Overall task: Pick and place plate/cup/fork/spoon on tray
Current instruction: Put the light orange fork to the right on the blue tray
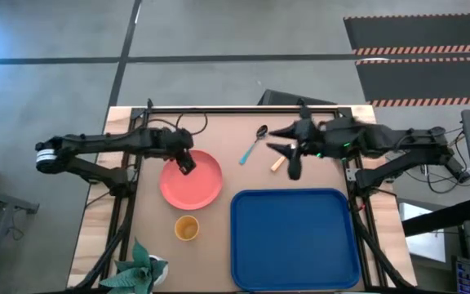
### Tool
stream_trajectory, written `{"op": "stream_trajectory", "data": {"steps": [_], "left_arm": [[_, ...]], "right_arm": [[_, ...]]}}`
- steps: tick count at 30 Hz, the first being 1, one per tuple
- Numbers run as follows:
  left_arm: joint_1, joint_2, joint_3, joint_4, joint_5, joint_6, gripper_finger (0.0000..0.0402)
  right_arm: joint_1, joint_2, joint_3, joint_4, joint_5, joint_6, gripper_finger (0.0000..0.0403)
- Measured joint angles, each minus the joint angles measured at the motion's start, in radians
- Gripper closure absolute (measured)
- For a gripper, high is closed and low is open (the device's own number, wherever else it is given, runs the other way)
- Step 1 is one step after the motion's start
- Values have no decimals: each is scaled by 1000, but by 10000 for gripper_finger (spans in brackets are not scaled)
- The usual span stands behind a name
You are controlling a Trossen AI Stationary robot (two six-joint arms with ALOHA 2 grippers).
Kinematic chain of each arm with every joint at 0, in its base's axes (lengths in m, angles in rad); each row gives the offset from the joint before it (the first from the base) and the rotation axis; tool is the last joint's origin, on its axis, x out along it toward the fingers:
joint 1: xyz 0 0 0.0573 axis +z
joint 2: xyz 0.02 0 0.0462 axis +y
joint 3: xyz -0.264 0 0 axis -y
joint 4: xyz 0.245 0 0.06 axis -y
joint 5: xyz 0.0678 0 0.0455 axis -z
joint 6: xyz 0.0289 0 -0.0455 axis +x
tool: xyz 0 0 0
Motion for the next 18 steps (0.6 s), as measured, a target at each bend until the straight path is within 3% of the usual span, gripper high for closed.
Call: {"op": "stream_trajectory", "data": {"steps": [12,15,18], "left_arm": [[83,11,2,76,71,58,242],[82,5,3,79,75,56,242],[83,-1,7,80,74,54,242]], "right_arm": [[0,-47,4,-35,0,-31,259],[-2,-50,5,-142,47,-2,259],[-16,-50,4,-323,137,129,259]]}}
